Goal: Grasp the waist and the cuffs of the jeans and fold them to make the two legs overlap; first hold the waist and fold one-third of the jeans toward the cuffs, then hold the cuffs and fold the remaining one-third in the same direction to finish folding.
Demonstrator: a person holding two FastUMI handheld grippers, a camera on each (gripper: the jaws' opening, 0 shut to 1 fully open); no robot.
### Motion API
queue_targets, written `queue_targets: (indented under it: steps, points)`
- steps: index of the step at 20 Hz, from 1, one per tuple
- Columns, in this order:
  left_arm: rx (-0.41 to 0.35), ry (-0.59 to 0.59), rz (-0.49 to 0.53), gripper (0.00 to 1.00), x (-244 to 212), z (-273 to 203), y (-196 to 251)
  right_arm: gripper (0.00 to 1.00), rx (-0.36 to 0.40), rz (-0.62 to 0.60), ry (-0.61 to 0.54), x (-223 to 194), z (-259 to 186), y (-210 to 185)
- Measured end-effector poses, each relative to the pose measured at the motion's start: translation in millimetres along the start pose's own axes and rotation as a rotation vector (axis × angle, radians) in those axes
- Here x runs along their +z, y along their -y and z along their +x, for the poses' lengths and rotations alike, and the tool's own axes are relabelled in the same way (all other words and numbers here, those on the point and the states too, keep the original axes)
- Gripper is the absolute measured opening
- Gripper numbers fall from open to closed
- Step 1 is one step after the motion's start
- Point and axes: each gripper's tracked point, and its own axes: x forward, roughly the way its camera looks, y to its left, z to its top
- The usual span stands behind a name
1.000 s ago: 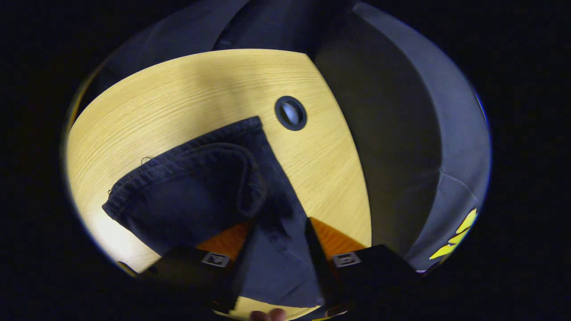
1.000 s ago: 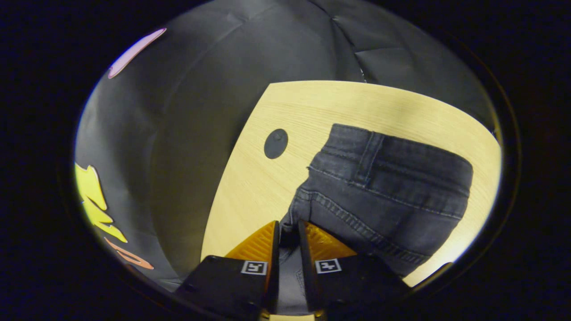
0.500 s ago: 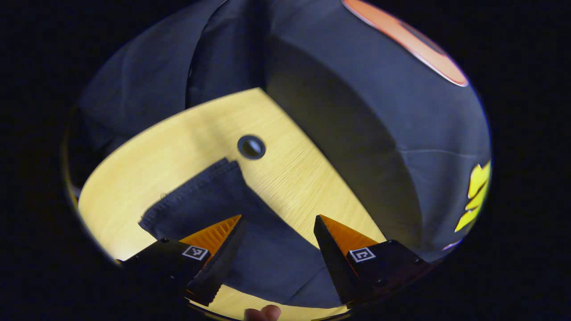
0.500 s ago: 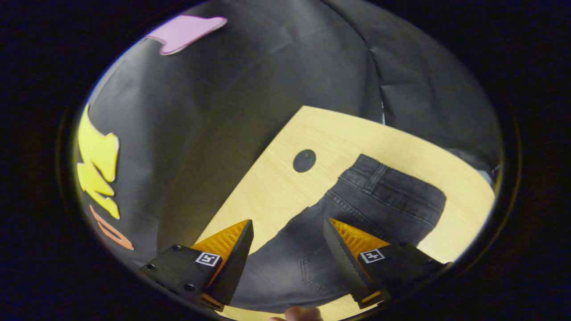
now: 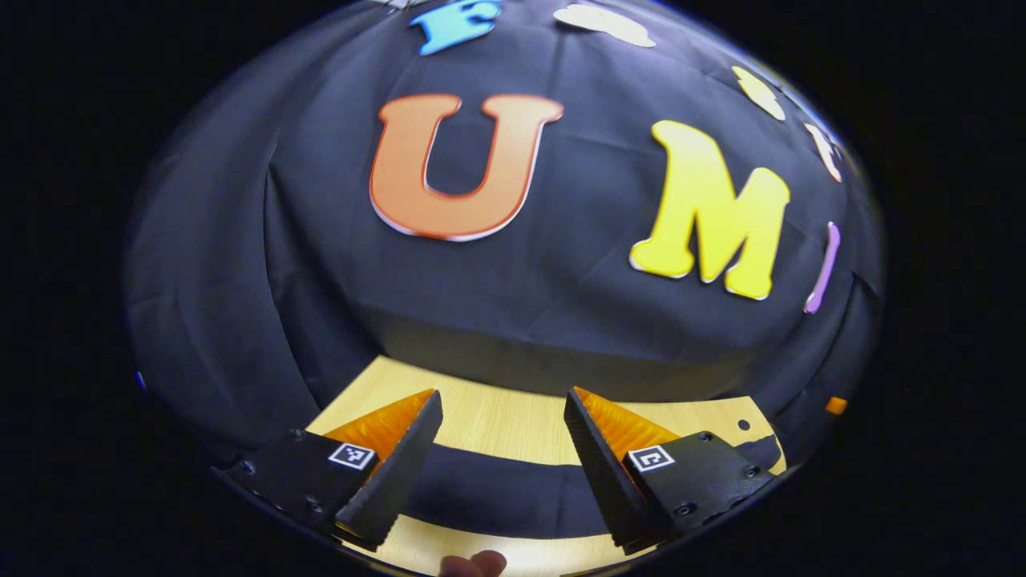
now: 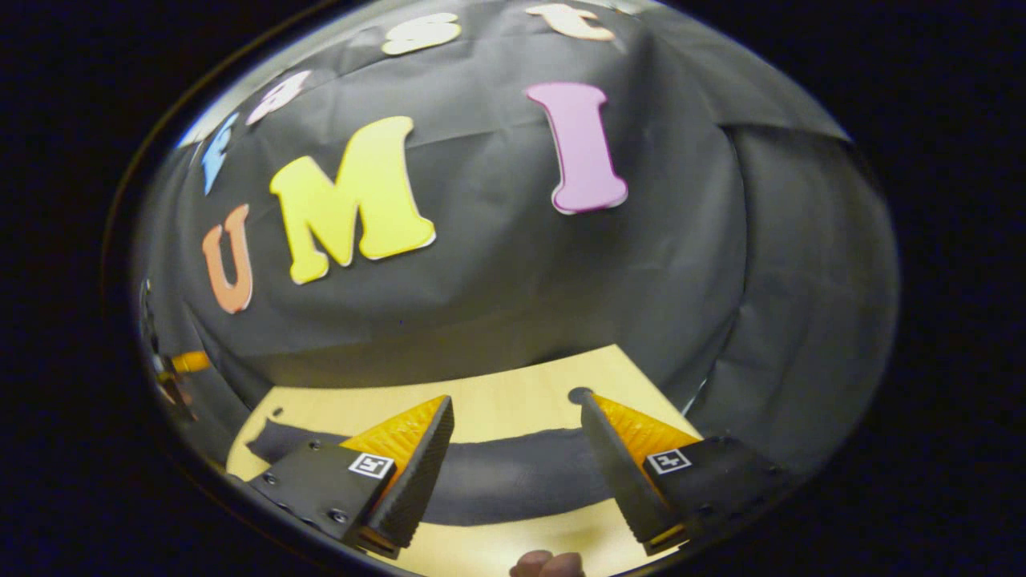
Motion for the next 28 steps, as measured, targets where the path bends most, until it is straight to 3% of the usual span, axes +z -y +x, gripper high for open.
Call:
queue_targets:
  steps: [1,3,4,5,6,9,10,13,14,15,18,21,23,24,27,28]
  points:
    - [-0.007,0.009,0.004,0.99,1,-13,9,1.0,0.004,-0.021,0.006,-1,-18,-6]
    - [-0.011,0.038,-0.01,0.99,-4,-41,23,0.94,-0.018,-0.05,0.017,-10,-28,-8]
    - [-0.005,0.051,-0.005,0.99,-3,-56,28,0.99,-0.038,-0.069,0.024,-14,-33,-6]
    - [-0.007,0.065,0.003,0.99,-2,-65,32,0.94,-0.052,-0.072,0.027,-18,-40,-4]
    - [-0.019,0.064,0.011,0.98,-7,-75,39,1.0,-0.062,-0.058,0.021,-24,-50,-2]
    - [-0.031,0.066,0.061,0.98,-14,-91,53,0.94,-0.09,-0.023,-0.006,-46,-55,14]
    - [-0.028,0.065,0.068,0.99,-17,-94,56,0.99,-0.099,-0.016,-0.023,-55,-52,23]
    - [-0.02,0.046,0.056,0.98,-20,-93,65,0.99,-0.137,0.054,-0.069,-80,-20,54]
    - [-0.015,0.043,0.058,0.98,-19,-93,66,0.94,-0.157,0.074,-0.088,-92,-2,65]
    - [-0.003,0.046,0.063,0.98,-16,-91,66,1.0,-0.183,0.086,-0.103,-105,20,79]
    - [0.03,0.039,0.051,0.98,-11,-86,62,0.99,-0.242,0.163,-0.19,-144,72,117]
    - [0.059,0.001,0.012,0.98,-18,-82,58,0.99,-0.287,0.166,-0.233,-167,115,146]
    - [0.084,-0.032,0.005,1.0,-27,-81,53,0.94,-0.293,0.188,-0.238,-172,132,155]
    - [0.092,-0.043,0.002,0.99,-31,-79,52,0.99,-0.298,0.197,-0.247,-179,141,161]
    - [0.1,-0.071,-0.016,0.99,-39,-77,53,0.99,-0.291,0.26,-0.296,-202,154,168]
    - [0.093,-0.084,-0.023,0.99,-43,-76,56,0.94,-0.278,0.276,-0.29,-202,155,165]
